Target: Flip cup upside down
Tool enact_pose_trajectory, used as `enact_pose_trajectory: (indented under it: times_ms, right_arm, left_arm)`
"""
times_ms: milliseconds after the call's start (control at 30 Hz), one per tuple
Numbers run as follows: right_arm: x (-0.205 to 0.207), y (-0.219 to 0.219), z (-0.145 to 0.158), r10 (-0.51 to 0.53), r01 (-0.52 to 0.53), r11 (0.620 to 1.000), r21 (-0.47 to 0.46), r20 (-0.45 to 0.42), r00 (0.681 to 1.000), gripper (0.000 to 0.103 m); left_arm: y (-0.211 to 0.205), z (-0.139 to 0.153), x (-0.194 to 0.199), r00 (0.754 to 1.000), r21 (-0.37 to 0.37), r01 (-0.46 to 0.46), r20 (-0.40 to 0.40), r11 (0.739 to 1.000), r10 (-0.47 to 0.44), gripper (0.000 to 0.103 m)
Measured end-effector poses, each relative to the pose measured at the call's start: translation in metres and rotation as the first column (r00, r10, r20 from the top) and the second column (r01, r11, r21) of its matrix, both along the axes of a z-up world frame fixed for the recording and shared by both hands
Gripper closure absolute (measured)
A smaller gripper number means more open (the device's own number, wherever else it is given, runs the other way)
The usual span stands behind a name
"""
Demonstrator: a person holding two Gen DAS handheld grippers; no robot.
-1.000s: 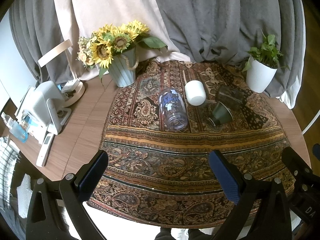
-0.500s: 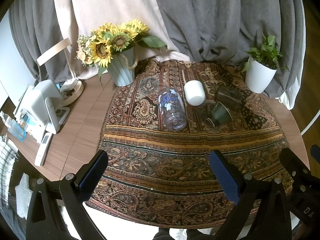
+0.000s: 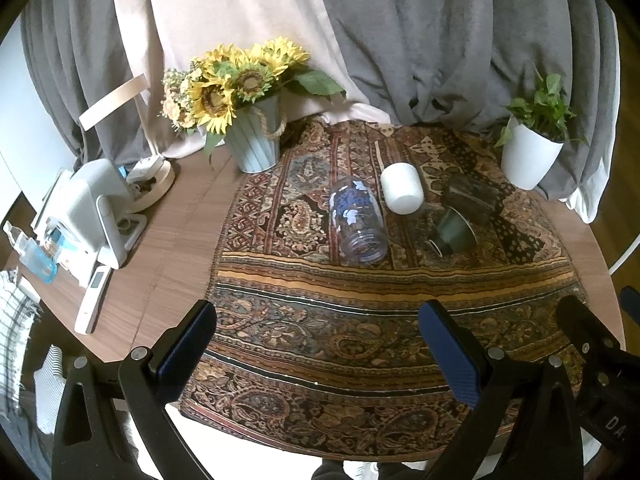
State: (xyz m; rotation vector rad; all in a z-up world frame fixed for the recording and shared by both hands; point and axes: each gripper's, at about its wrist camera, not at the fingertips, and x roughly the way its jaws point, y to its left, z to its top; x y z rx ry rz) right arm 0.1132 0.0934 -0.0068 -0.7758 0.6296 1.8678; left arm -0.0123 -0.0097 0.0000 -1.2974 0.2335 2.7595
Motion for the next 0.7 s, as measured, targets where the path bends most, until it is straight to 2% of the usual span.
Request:
enact_pose_trajectory:
  times_ms: [100, 133, 700]
  right_arm:
    - [-0.010, 0.003, -0.001, 0.022, -0.022, 1.000, -0.011, -0.007, 1.000, 0.001]
    - [-0.013, 0.004, -0.002, 0.029, -0.029, 0.999, -0.015, -0.008, 1.000, 0.001]
    - [-0.064, 0.034, -0.001, 0.064, -0.065, 0.997, -0.032, -0.020, 0.998, 0.001]
  left_arm:
    - [-0.004, 0.000, -0.005, 1.000, 0.006, 0.022, 0.006, 1.000, -0.022, 0.000]
    - [-0.006, 0.000, -0.006, 0.998, 0.004, 0.057, 0.005, 0.998, -0.057, 0.000]
    - [-0.039, -0.004, -0.048, 1.000, 0.013, -0.018, 0.008, 1.000, 0.018, 0.000]
